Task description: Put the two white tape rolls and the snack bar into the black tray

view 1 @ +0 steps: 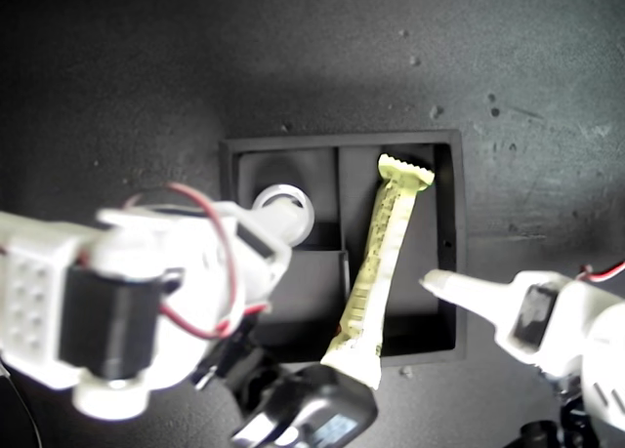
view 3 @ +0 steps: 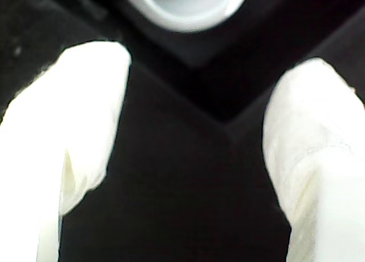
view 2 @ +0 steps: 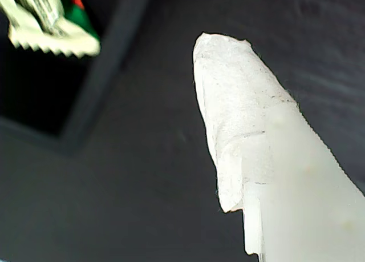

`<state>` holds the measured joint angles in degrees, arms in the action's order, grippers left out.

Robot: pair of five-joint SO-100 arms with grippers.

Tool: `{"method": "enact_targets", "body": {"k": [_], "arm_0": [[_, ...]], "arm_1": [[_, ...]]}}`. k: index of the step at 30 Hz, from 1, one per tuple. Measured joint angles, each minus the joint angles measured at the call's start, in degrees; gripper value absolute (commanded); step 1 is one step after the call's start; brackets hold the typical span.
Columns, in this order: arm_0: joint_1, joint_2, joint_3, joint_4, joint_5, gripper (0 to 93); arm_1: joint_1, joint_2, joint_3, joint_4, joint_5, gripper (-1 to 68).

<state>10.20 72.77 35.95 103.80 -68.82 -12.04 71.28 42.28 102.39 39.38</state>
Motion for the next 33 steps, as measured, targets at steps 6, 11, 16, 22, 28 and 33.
{"method": "enact_targets", "body": {"k": [6,11,16,22,28,33], "arm_0": [[11.2,16.0,21.2,-2.3,-13.3,14.6],[18.3,21.8,45.4,-19.8,-21.4,14.5],[20.7,21.7,58.8,-37.3,-24.6,14.5],[22.0,19.2,62.8,-44.5,-26.8,14.4],[21.9,19.2,66.1,-46.4,-28.9,14.4],[21.9,19.3,68.6,-47.4,-29.2,14.6]], "arm_1": [[3.7,25.6,20.6,0.4,14.3,22.4],[4.0,42.0,36.2,-2.2,27.4,20.4],[1.1,44.1,44.1,-6.6,32.9,19.9],[-1.3,44.1,48.0,-11.4,34.5,19.3],[-2.4,44.1,48.1,-12.1,34.5,19.0],[-2.8,44.1,48.1,-12.1,34.4,18.9]]}}
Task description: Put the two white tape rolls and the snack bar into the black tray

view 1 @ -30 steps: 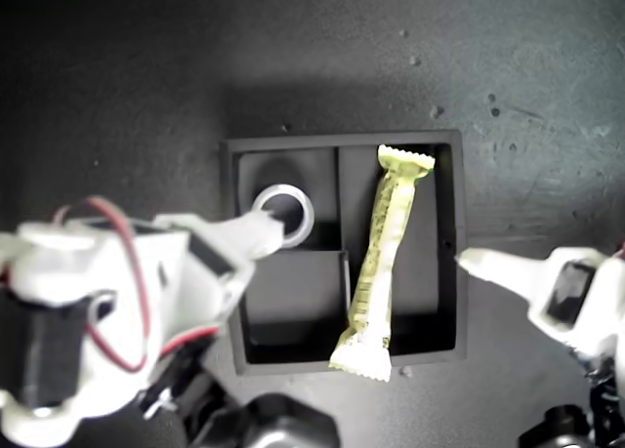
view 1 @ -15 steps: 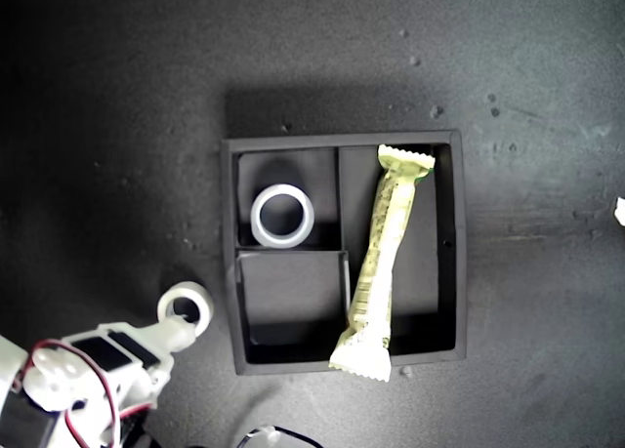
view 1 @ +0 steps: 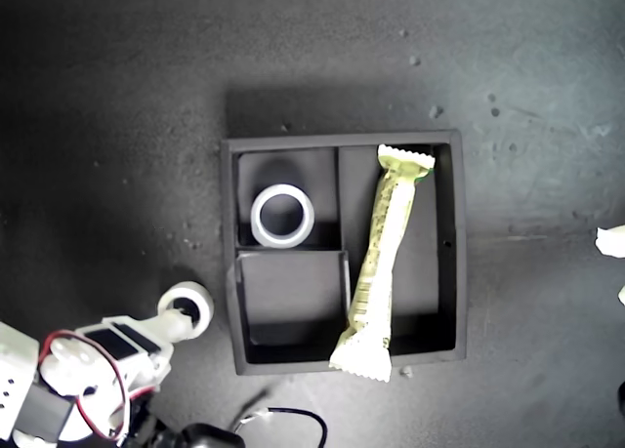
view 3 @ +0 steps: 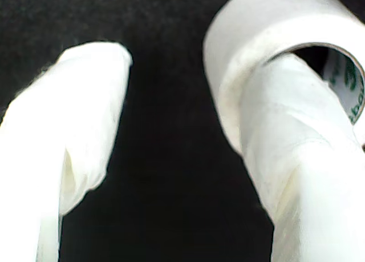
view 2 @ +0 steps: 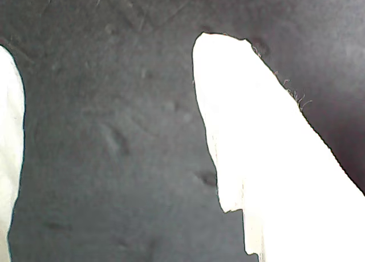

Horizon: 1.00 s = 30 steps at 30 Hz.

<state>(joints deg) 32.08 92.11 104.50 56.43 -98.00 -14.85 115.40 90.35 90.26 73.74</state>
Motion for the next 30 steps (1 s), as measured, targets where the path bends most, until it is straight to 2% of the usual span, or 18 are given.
{"method": "enact_targets", "body": {"k": [13,22,30], "arm_0": [[-1.6,-4.0,3.0,-8.3,0.1,13.2],[-1.7,0.4,1.8,-2.3,2.0,13.1],[-2.5,0.8,1.6,-1.8,3.5,13.2]], "arm_1": [[-2.0,0.0,3.3,-1.1,1.6,18.8],[-2.5,0.0,4.4,-1.8,1.6,18.6],[-2.3,0.0,5.4,-2.7,1.6,18.5]]}}
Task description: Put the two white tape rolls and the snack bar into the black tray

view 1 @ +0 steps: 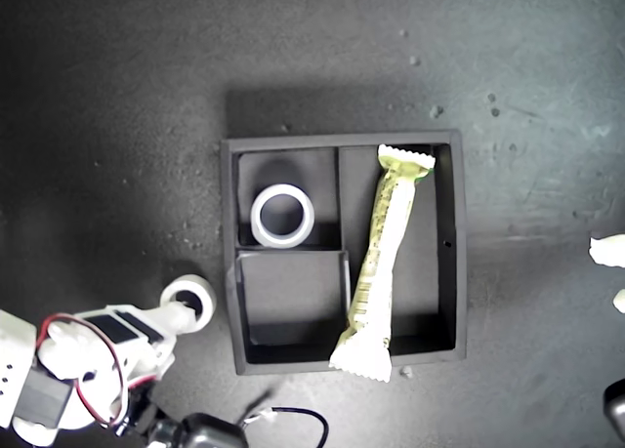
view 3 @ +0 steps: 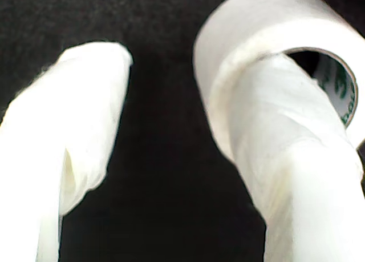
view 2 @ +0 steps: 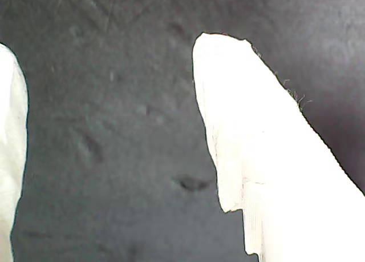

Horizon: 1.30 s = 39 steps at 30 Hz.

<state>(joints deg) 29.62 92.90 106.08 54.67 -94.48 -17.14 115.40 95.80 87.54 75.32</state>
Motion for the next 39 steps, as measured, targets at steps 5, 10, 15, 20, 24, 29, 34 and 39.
{"method": "enact_targets", "body": {"k": [5,10,15,20,24,29,34,39], "arm_0": [[-0.6,0.0,-1.8,0.8,1.2,13.2],[-0.6,0.0,-4.7,3.3,2.6,13.2],[-1.2,-0.4,-5.2,4.0,2.7,13.4],[-1.8,-3.5,-5.2,4.0,2.7,13.7],[-1.5,-6.9,-5.2,3.5,1.7,13.8],[-1.6,-11.2,-5.2,3.3,-1.4,4.0],[-2.1,-12.7,-5.9,4.7,-5.1,0.1],[-3.1,-9.4,-14.0,17.4,-3.0,0.0]], "arm_1": [[0.6,0.0,0.2,0.0,0.0,18.4],[0.2,0.0,0.2,0.0,0.0,18.0],[0.9,0.0,0.2,0.0,0.0,17.9],[0.6,0.0,0.2,0.0,0.0,17.9],[0.5,0.0,0.2,0.0,0.0,17.9],[0.5,0.0,0.2,-0.4,0.2,17.6],[-0.6,0.0,0.2,1.3,3.0,16.2],[-0.4,0.4,-1.1,8.3,8.9,13.9]]}}
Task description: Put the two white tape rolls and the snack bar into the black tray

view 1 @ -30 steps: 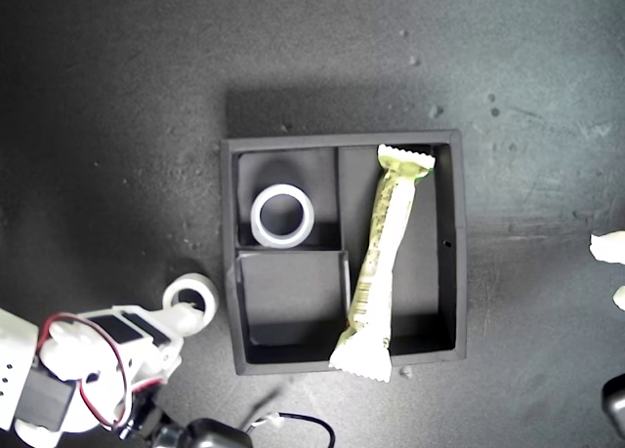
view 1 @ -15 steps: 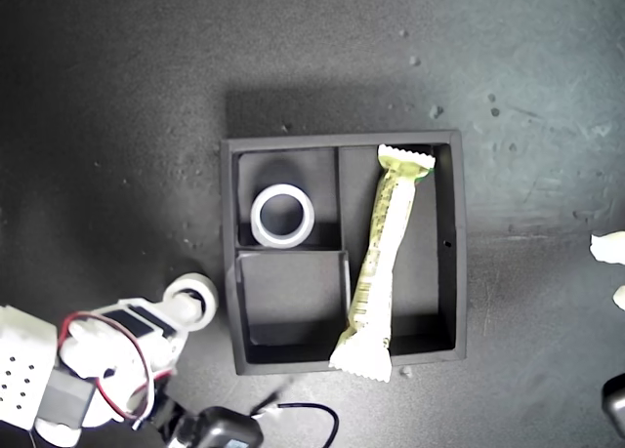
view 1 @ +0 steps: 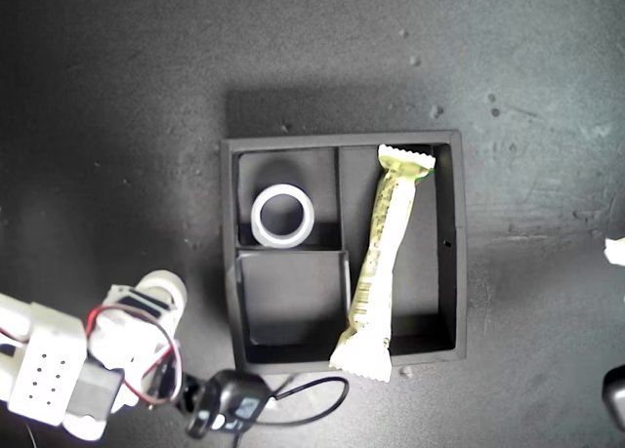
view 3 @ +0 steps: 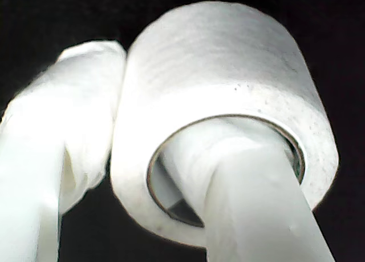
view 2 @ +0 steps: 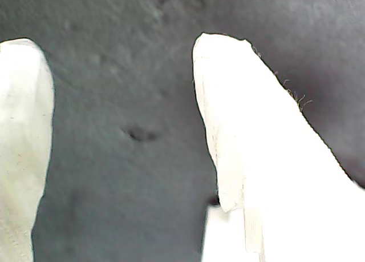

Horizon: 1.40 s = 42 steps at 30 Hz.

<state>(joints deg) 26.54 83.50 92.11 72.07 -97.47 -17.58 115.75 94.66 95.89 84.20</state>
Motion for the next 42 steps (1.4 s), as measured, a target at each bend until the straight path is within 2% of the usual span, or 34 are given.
{"method": "enact_targets", "body": {"k": [3,7,9,12,17,20,24,33,38,42], "arm_0": [[-1.3,0.3,-12.0,10.9,3.7,0.0],[-3.4,-4.6,-32.4,19.2,11.2,0.0],[-3.6,-11.1,-44.8,23.5,14.2,0.0],[-4.2,-25.3,-65.7,30.1,16.8,0.0],[-5.1,-47.0,-91.1,31.9,17.4,0.0],[-5.4,-51.4,-93.3,32.0,17.4,0.6],[-5.4,-52.6,-93.6,32.1,17.2,9.7],[-6.9,-48.3,-77.2,32.1,14.6,18.0],[-6.9,-41.6,-70.6,32.1,14.5,16.5],[-7.5,-27.8,-59.1,32.1,14.9,12.8]], "arm_1": [[-0.5,4.0,-0.6,4.7,4.7,11.7],[-2.6,18.1,6.6,4.5,13.2,5.7],[-2.7,25.0,13.5,1.1,15.8,0.0],[-2.6,31.5,24.2,-6.2,17.3,-0.1],[-1.4,34.0,34.5,-16.4,17.4,-0.1],[-1.6,34.2,36.8,-20.1,17.4,-0.1],[-1.9,34.2,38.0,-23.2,17.4,-0.1],[-2.9,34.2,38.1,-25.4,17.4,-0.1],[-3.1,34.3,39.0,-26.1,17.4,-0.1],[-2.7,34.5,39.0,-25.0,17.4,-0.1]]}}
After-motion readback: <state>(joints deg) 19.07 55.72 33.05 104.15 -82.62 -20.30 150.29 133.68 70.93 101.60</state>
